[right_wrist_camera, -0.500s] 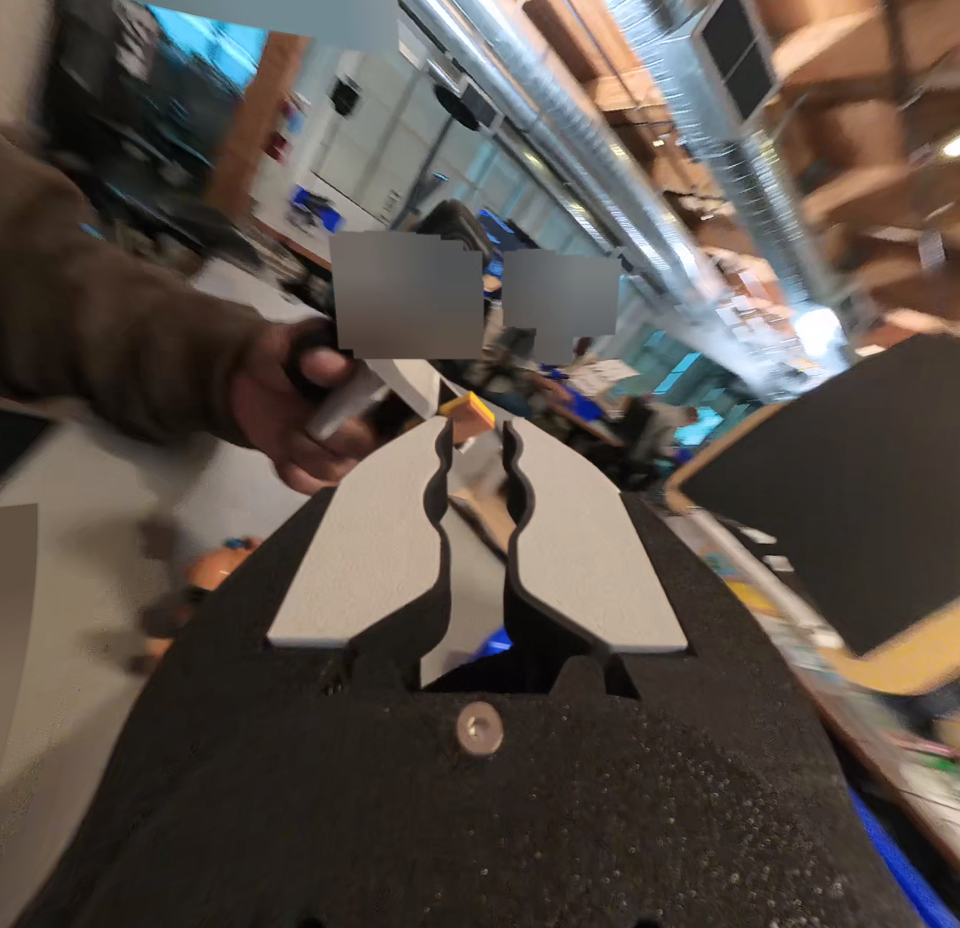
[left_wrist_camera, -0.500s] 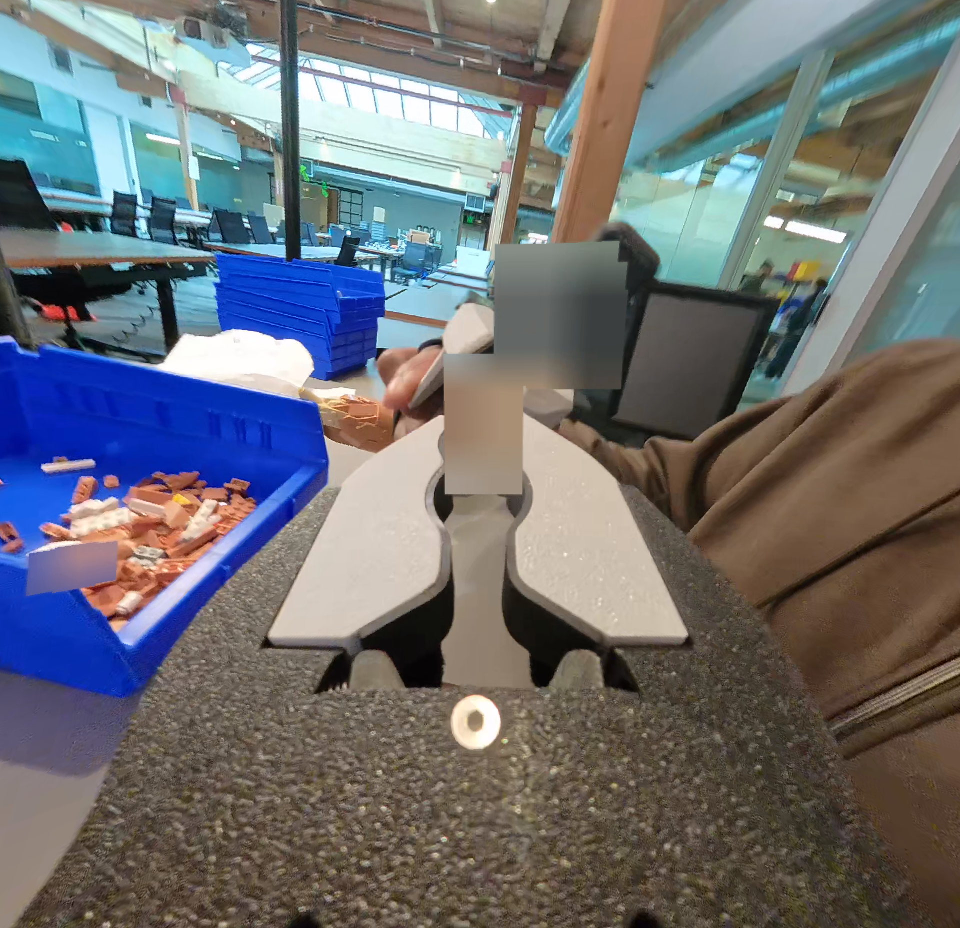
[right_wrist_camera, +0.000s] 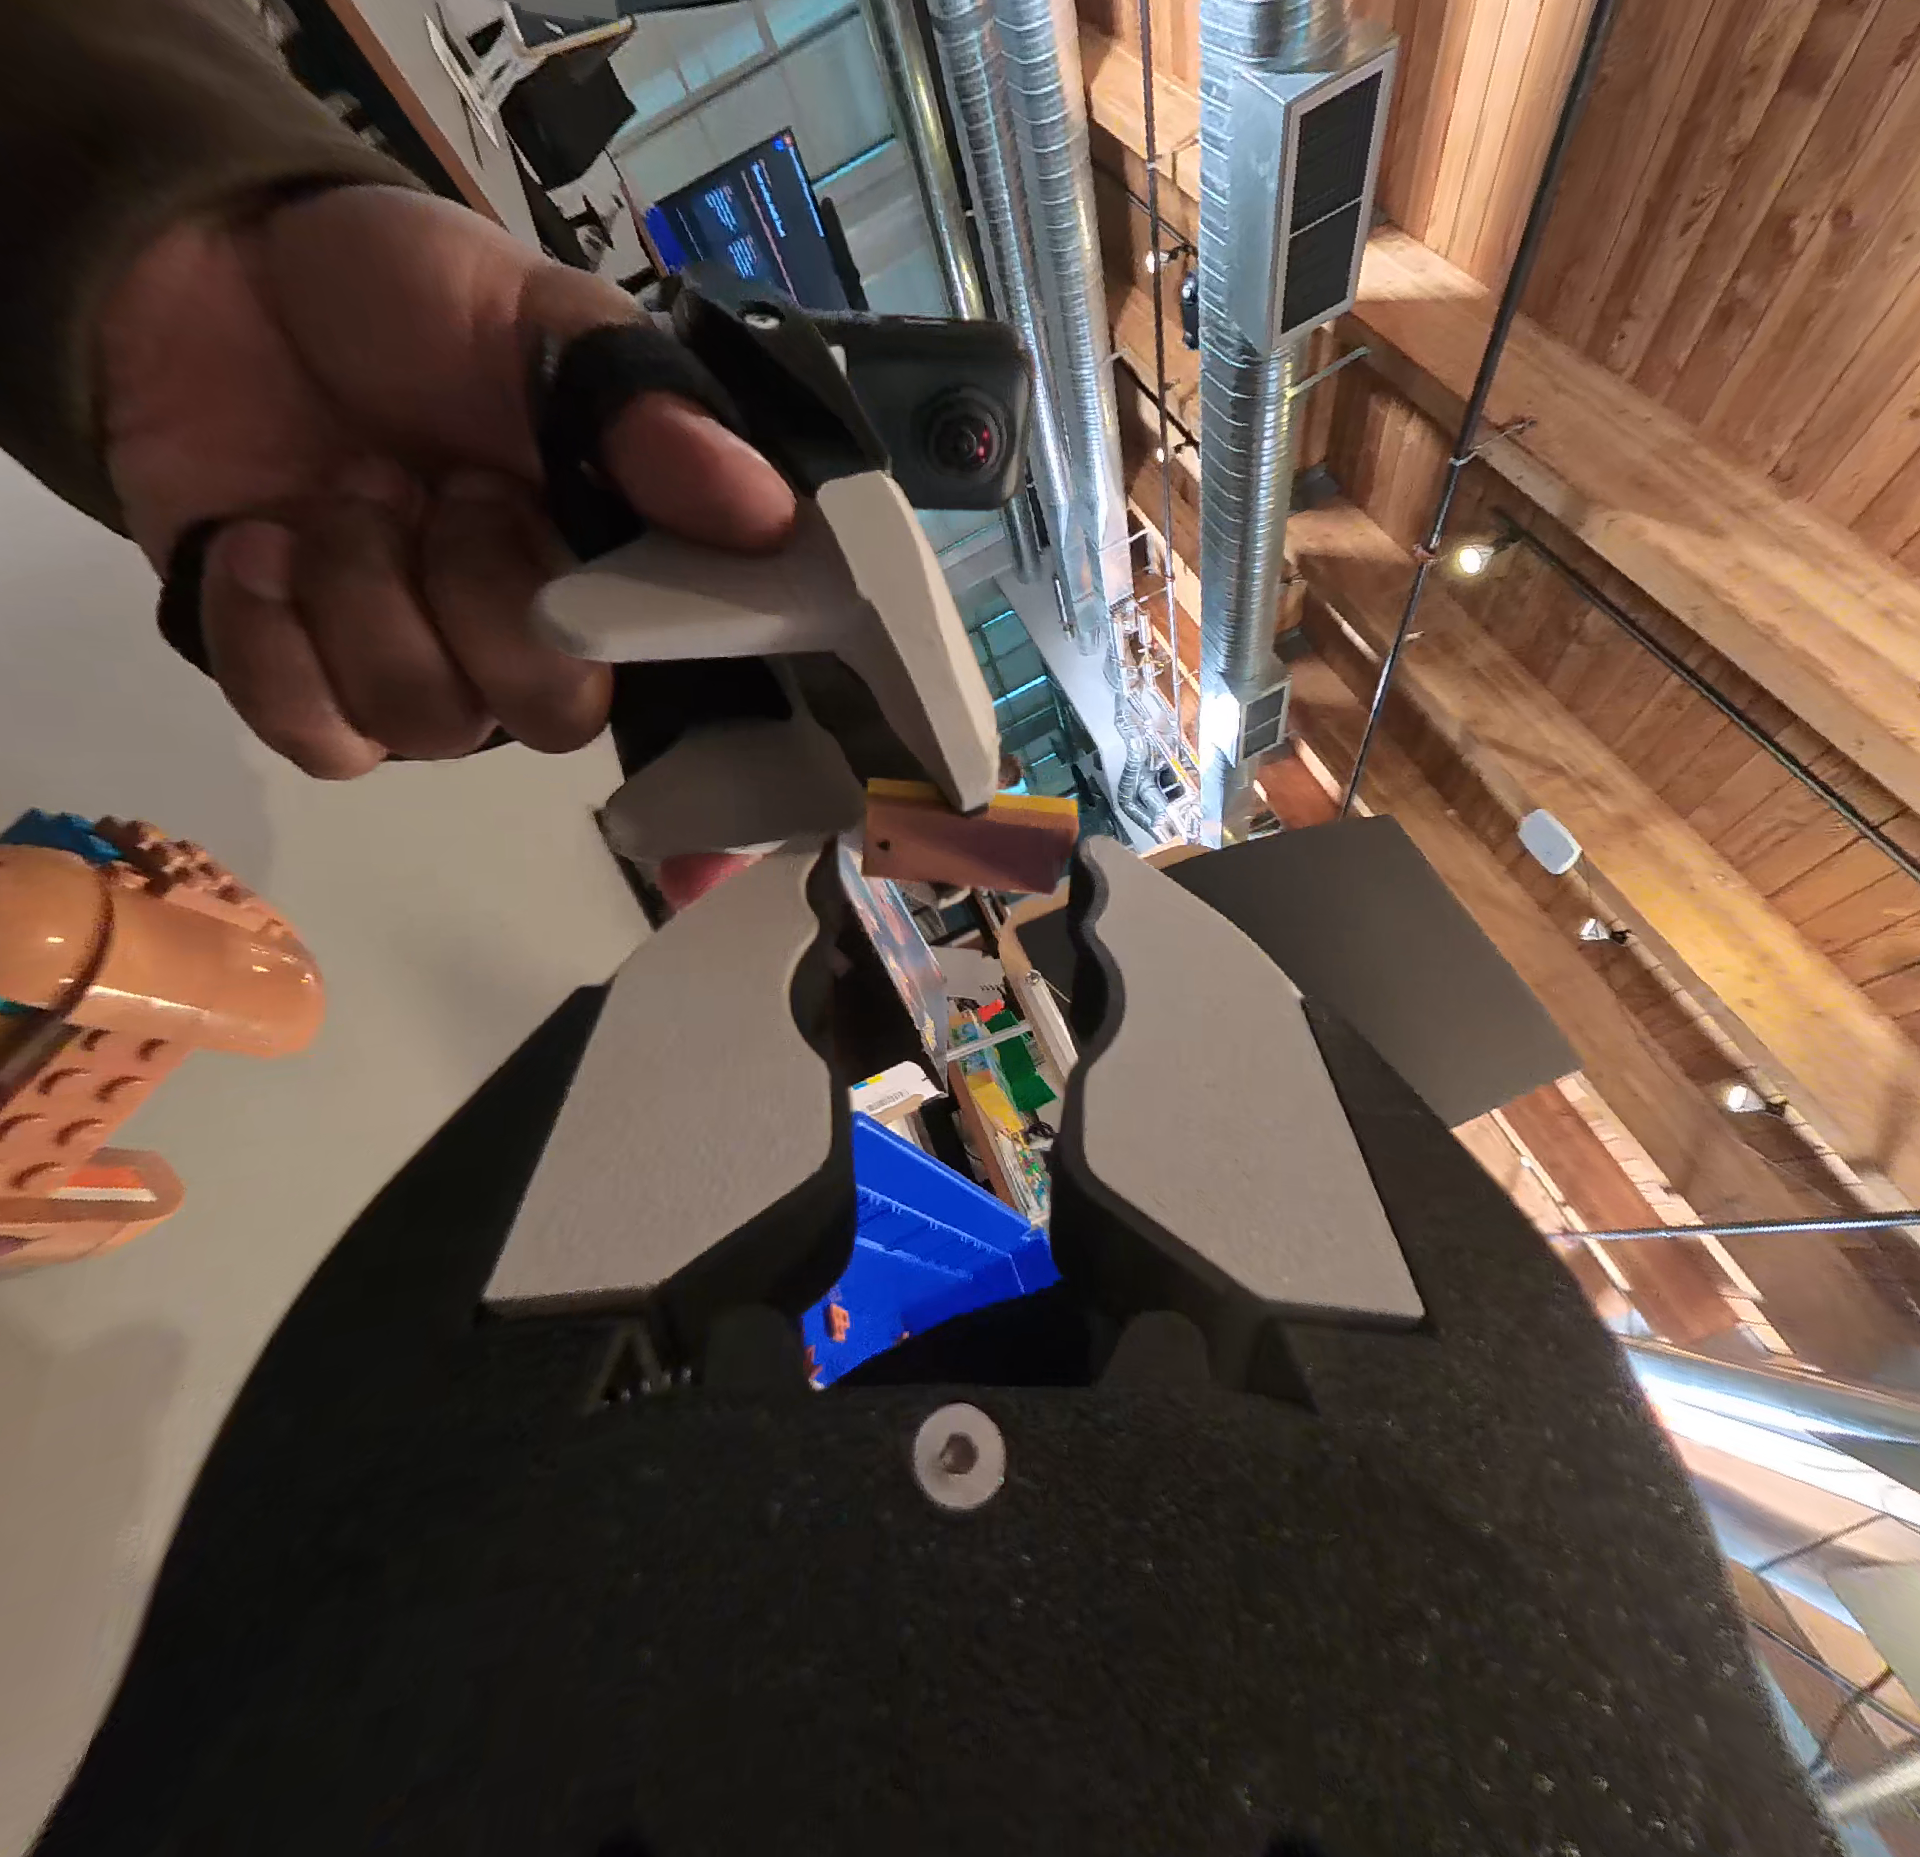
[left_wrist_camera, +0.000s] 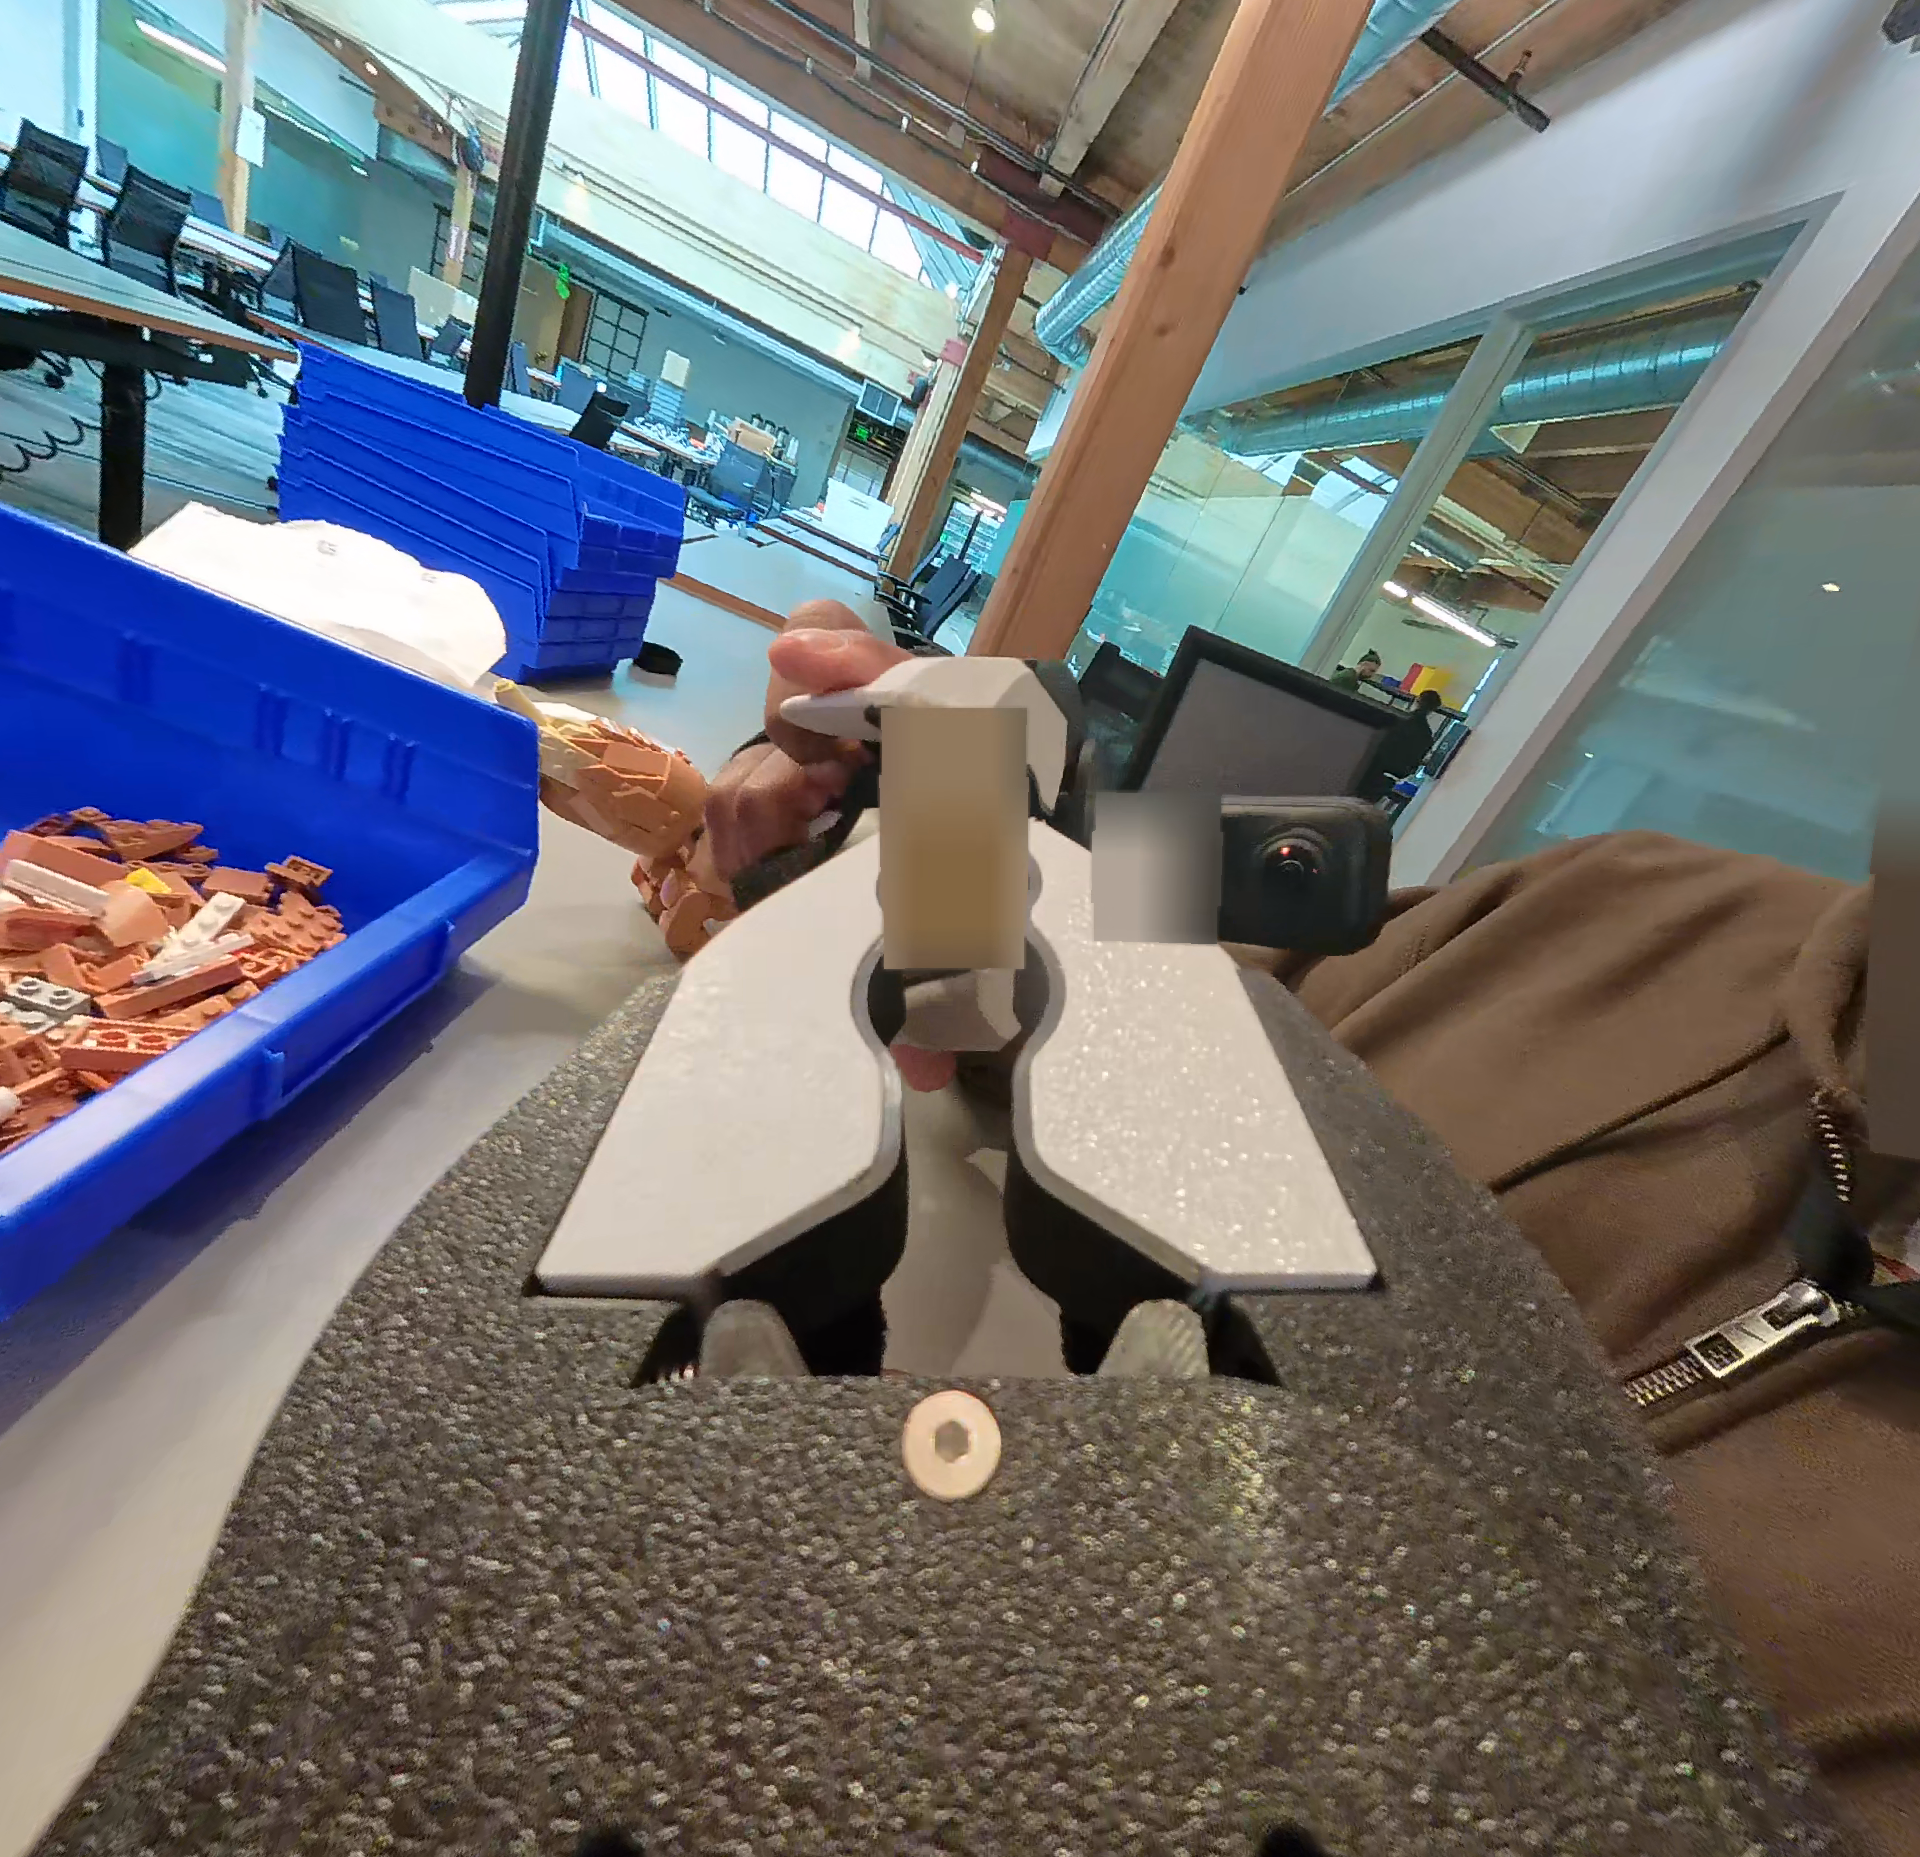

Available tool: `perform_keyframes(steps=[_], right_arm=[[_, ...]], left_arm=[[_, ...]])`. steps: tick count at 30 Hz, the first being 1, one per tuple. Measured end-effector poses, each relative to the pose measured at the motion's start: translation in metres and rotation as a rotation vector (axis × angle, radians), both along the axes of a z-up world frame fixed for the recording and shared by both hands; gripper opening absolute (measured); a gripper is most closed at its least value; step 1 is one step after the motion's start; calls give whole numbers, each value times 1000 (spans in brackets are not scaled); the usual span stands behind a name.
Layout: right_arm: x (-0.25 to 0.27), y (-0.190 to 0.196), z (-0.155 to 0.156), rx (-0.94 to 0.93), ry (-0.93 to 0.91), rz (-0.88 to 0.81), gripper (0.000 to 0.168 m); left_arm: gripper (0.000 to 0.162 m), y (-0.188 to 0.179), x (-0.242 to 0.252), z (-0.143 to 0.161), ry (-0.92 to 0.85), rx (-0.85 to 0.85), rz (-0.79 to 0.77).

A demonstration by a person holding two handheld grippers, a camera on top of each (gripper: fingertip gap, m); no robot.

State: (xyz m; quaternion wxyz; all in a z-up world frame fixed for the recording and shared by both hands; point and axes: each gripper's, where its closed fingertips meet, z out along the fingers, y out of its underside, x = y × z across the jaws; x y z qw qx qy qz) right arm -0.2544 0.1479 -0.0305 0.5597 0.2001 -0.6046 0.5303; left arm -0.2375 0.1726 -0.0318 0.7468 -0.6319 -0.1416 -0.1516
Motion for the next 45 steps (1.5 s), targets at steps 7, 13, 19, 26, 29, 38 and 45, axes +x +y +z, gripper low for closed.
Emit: perform_keyframes(steps=[7,13,19,26,29,38,45], right_arm=[[1,1,-1,4,-21,17,35],[4,1,-4,24,-84,61,35],[10,-4,-11,70,-83,91,35],[13,-4,-11,72,-66,105,35],[15,-4,-9,60,-34,102,36],[18,-4,-6,44,-16,107,36],[19,-3,-4,46,-58,114,34]], left_arm=[[16,2,3,-2,-2,-9,-20],[25,-1,1,-3,54,-58,8],[26,2,6,-5,17,-63,-50],[16,0,9,-4,-4,-43,-84],[16,1,10,-3,-9,-35,-92],[16,2,8,-3,-4,-36,-64],[16,1,9,0,33,-35,-49]])
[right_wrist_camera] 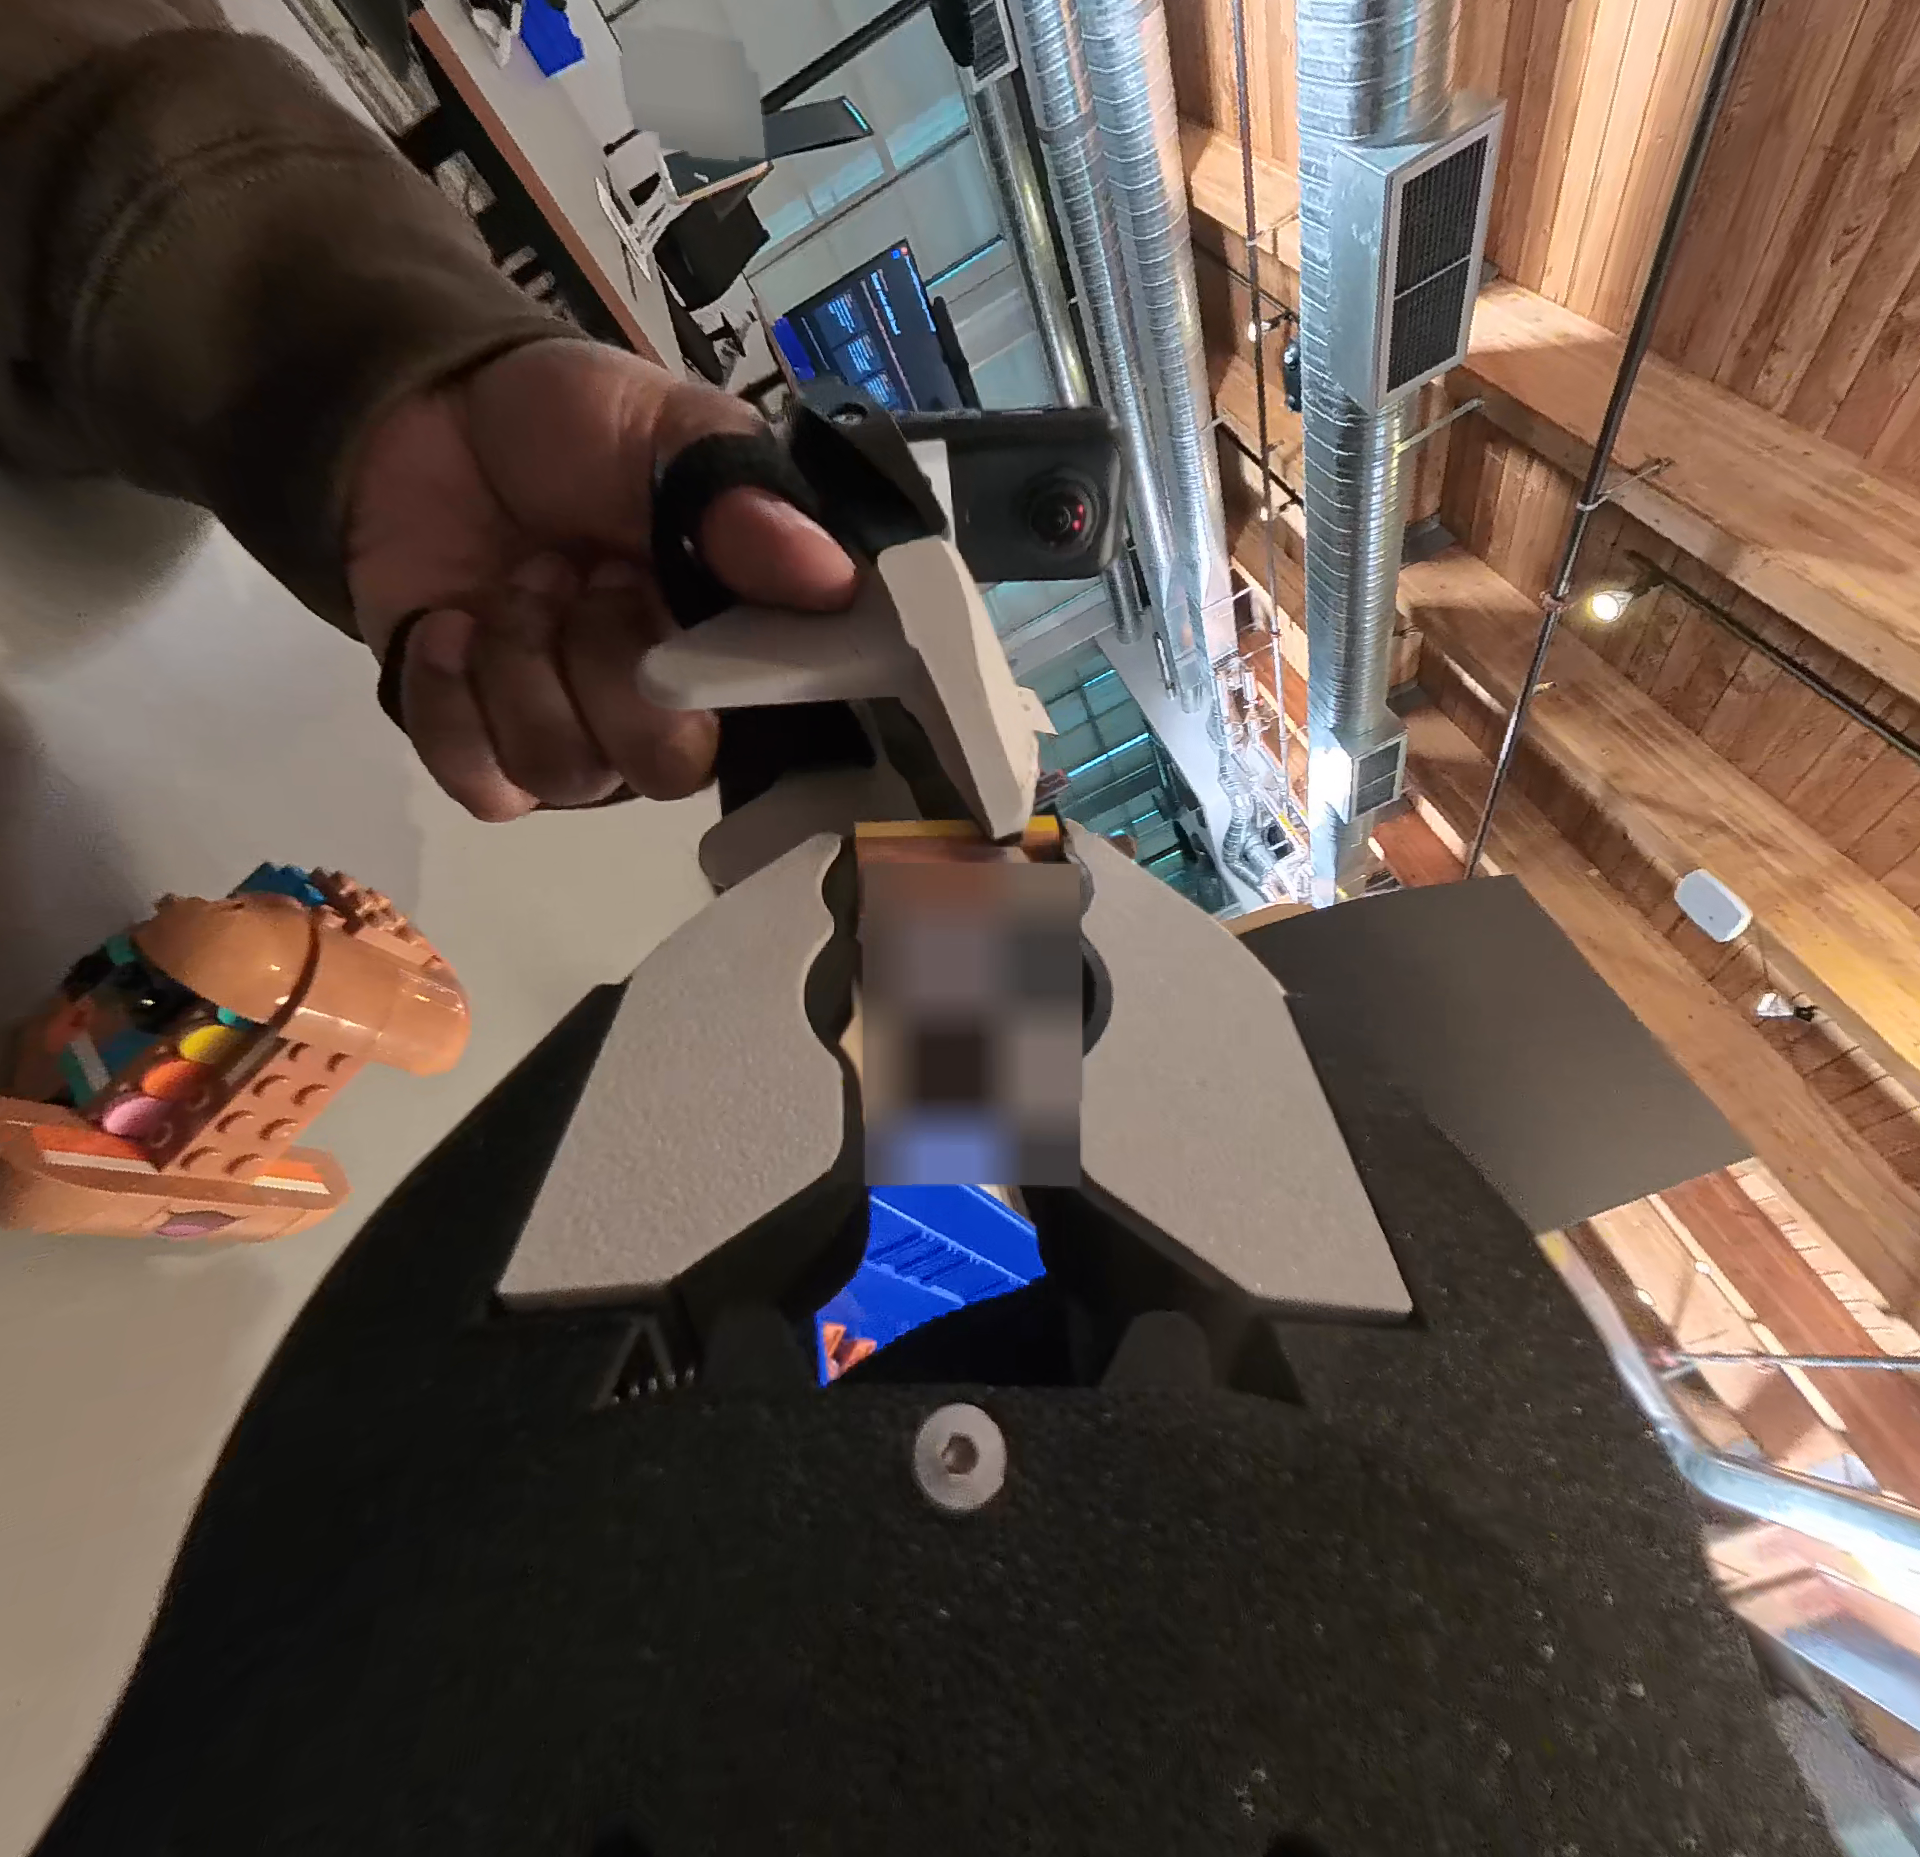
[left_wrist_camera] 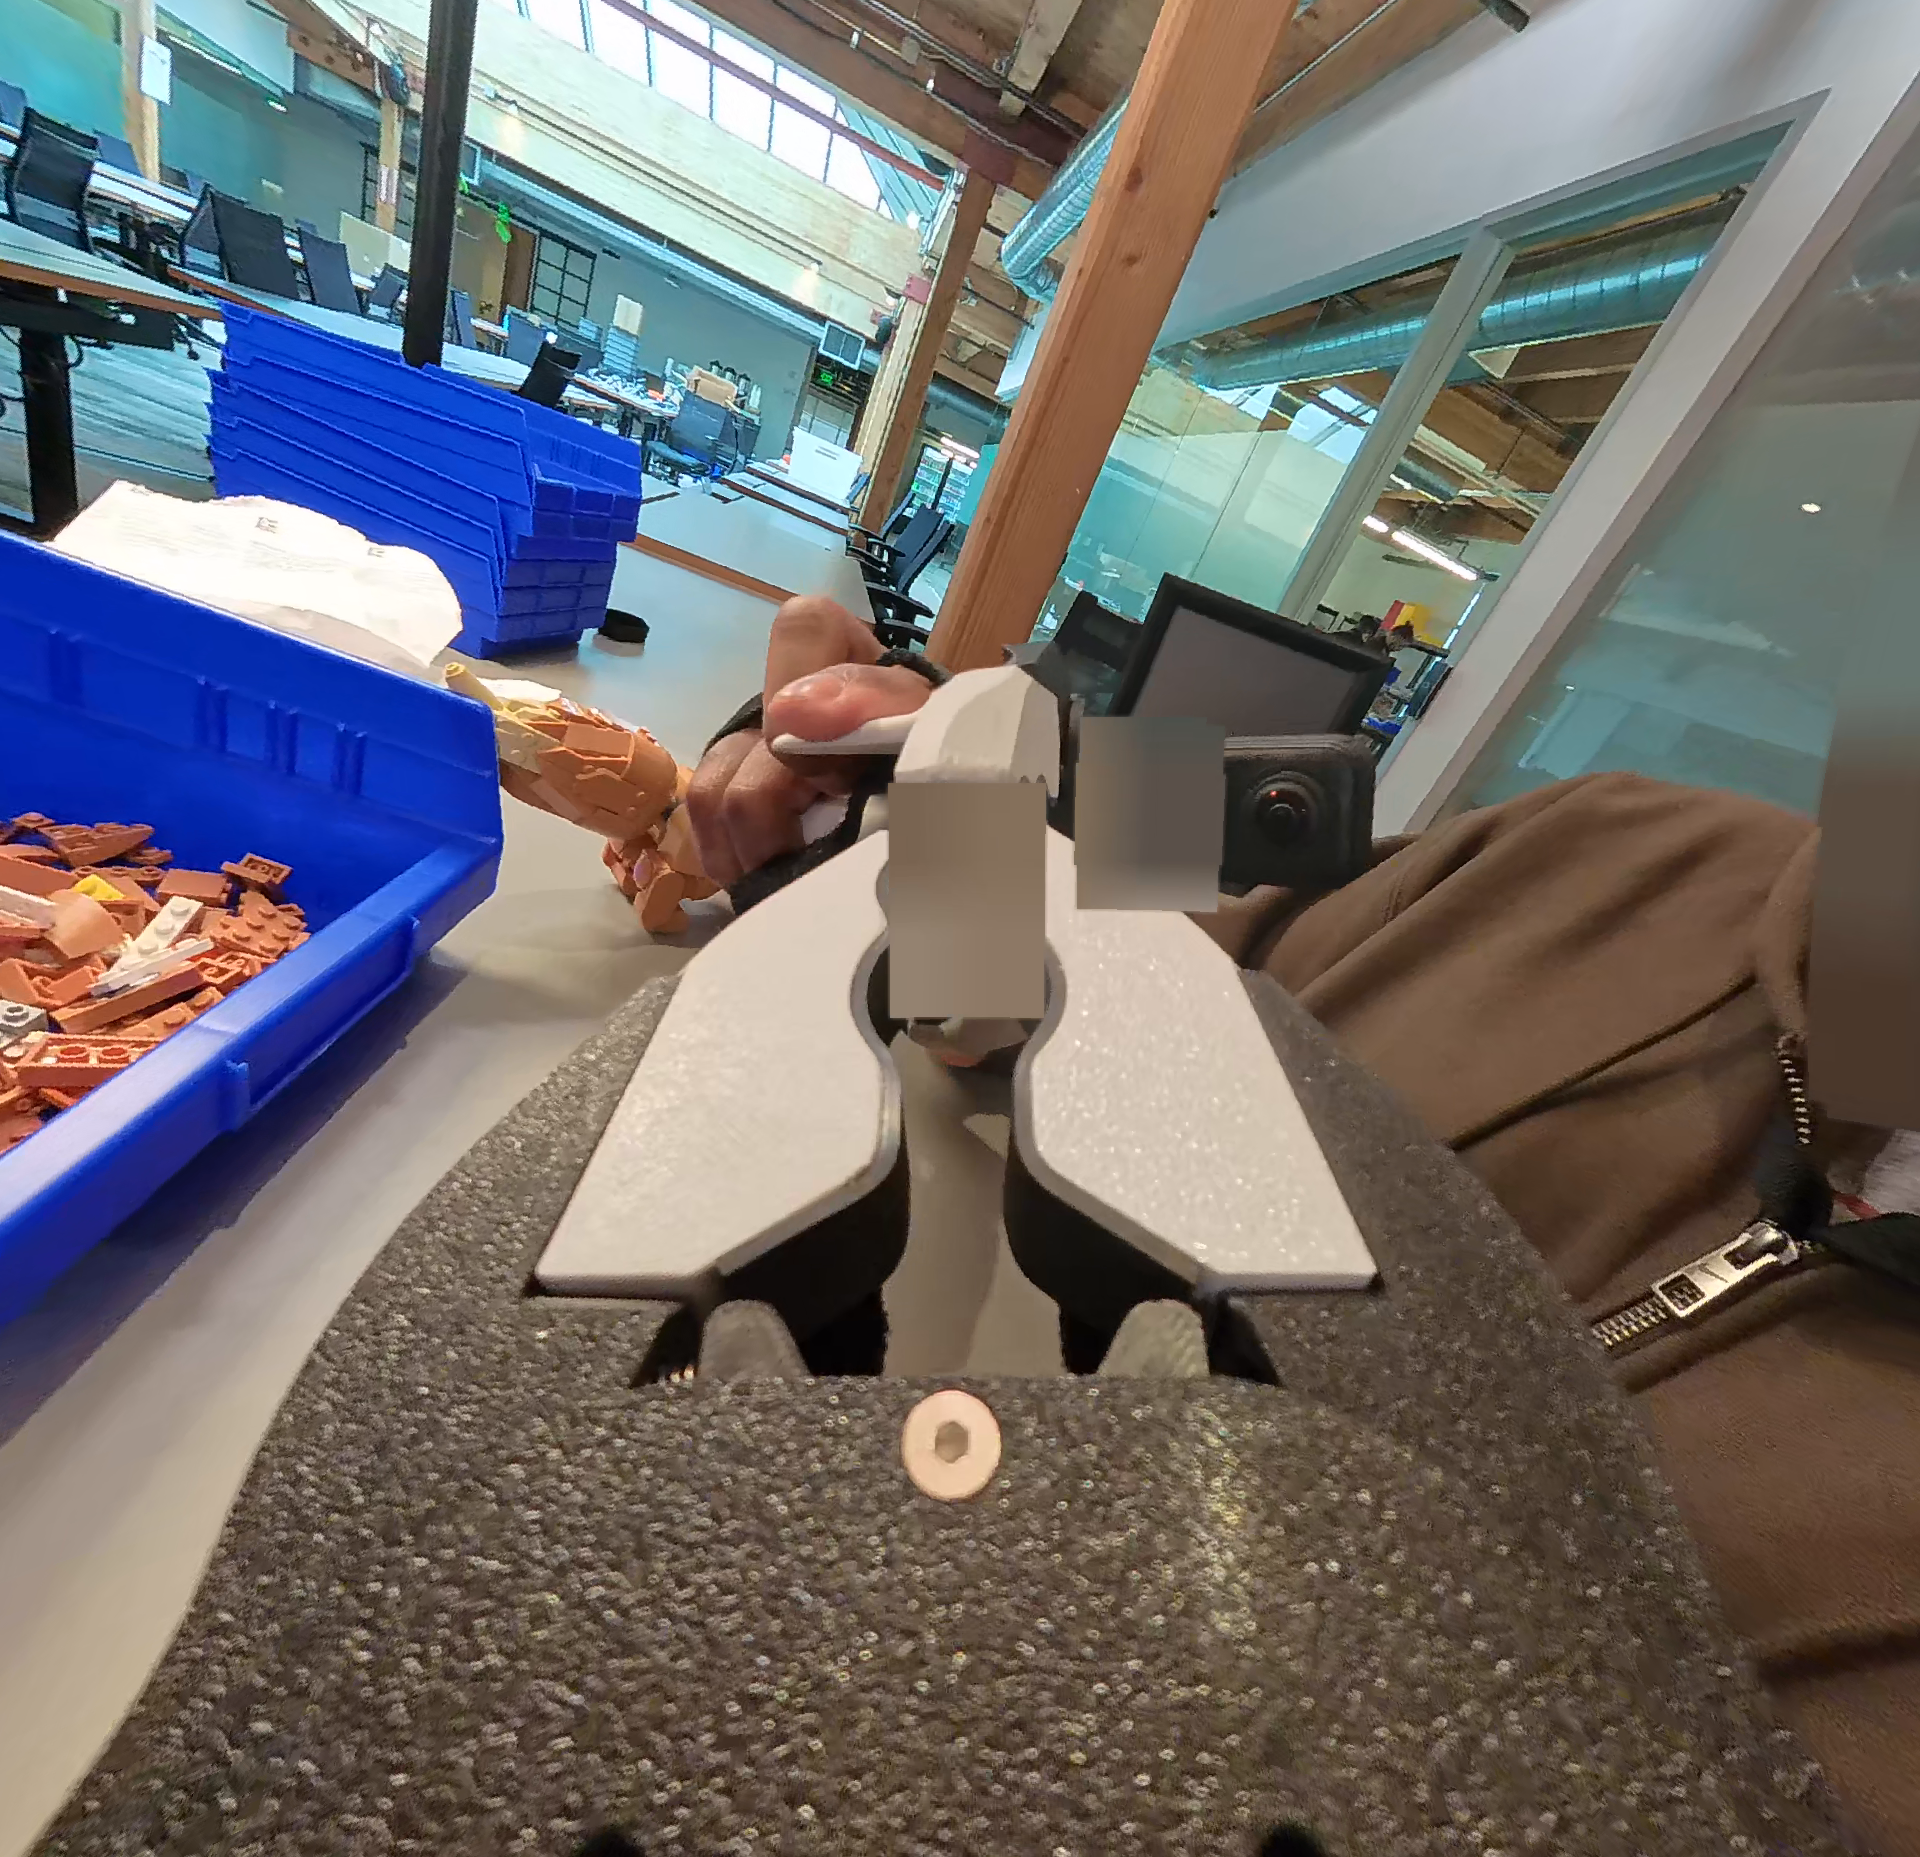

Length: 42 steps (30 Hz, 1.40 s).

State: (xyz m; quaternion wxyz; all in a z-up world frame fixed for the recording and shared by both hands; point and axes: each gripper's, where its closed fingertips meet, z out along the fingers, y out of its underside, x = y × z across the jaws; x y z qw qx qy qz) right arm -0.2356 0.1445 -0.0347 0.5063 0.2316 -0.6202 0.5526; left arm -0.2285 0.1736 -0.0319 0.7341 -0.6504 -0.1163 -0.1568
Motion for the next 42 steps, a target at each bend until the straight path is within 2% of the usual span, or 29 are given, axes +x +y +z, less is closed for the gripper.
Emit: perform_keyframes(steps=[9,21,29,36,38,40,42], right_arm=[[5,1,-1,24,-41,33,34],[1,0,7,-20,19,-58,34],[0,0,8,-14,20,-77,34],[2,0,9,-23,44,-82,34],[1,0,9,-31,39,-83,34],[0,0,10,-51,31,-77,34],[2,0,12,-80,32,-58,33]], left_arm=[[16,-1,5,0,-16,5,-49],[16,-2,3,8,-25,58,-24],[16,-2,2,7,184,-32,100],[16,-3,4,9,91,18,36],[16,-3,3,9,162,0,78],[16,-4,1,9,305,-47,161],[16,-5,5,13,346,-35,163]])
